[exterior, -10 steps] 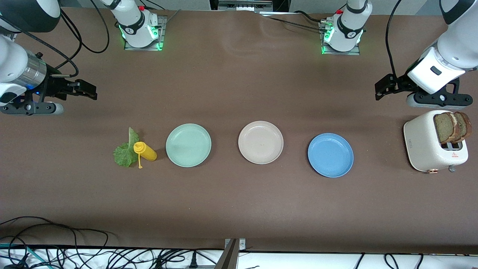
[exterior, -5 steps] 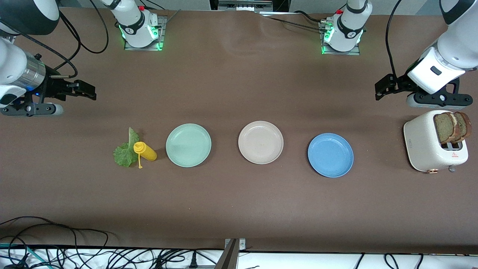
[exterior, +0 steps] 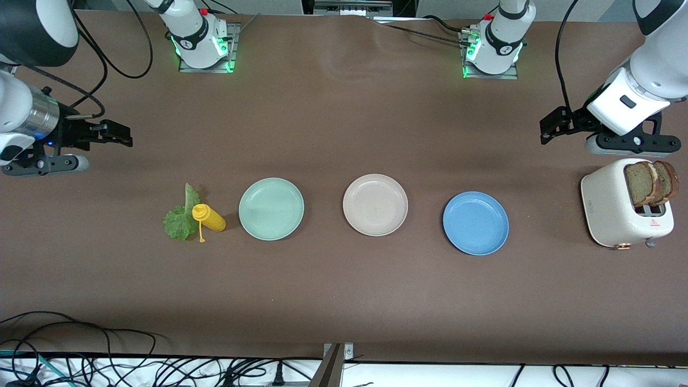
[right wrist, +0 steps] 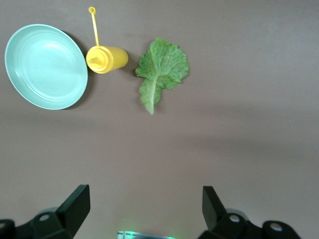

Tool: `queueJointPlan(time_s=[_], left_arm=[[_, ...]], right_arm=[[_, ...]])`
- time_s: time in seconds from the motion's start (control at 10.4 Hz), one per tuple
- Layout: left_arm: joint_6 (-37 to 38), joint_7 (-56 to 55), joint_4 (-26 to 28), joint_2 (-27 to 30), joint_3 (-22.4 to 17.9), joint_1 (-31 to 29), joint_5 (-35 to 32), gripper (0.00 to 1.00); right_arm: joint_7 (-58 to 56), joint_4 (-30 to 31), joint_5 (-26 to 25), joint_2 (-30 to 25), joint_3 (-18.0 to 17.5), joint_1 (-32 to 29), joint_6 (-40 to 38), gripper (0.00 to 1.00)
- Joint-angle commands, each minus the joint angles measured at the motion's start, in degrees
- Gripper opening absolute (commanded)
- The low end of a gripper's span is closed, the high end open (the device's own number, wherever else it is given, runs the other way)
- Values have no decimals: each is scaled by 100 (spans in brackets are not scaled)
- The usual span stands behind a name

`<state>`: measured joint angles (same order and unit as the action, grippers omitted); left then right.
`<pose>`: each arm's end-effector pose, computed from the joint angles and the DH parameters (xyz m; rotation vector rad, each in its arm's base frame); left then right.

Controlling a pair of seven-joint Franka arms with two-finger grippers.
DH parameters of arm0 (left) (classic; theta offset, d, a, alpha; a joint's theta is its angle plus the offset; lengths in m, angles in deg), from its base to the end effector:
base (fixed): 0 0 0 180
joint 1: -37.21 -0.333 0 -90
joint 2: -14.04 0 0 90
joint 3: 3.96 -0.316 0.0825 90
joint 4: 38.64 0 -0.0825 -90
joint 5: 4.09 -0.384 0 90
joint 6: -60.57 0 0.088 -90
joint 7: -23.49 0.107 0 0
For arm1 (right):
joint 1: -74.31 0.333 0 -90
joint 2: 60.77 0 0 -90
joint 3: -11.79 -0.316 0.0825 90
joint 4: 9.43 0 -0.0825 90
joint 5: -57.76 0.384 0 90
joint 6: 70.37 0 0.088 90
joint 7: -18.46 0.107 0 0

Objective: Make sandwich on beige plate with both arms
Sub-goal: 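Move the right gripper toward the lettuce while the left gripper reaches the toaster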

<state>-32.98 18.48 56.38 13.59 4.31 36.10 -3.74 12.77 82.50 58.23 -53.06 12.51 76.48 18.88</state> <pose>0.5550 -0.0701 0.5840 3.1370 -0.0581 -0.0534 0.5836 0.0161 0.5310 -3.1096 -0.1929 0.2827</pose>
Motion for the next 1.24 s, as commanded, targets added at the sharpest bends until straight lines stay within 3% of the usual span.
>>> queueJointPlan(time_s=[0.0, 0.57, 0.77, 0.96, 1.15], left_arm=[[30, 71, -151, -78, 16, -30, -105, 100], [-92, 79, -151, -200, -28, -83, -166, 100], [-180, 167, -160, -315, -63, -511, -184, 100], [-224, 893, -160, -411, -115, -1256, -175, 100], [-539, 1545, -169, -788, -151, -1629, -280, 100]], right_arm=[[-187, 281, 14, -33, 7, -16, 294, 100], [-985, 1132, 32, -15, 305, -24, 1278, 100], [-1442, 1231, 41, 72, 446, -24, 1481, 100], [-1706, 1240, 50, 300, 447, -24, 1691, 100], [-2433, 1240, 128, 625, 447, -24, 2016, 100]])
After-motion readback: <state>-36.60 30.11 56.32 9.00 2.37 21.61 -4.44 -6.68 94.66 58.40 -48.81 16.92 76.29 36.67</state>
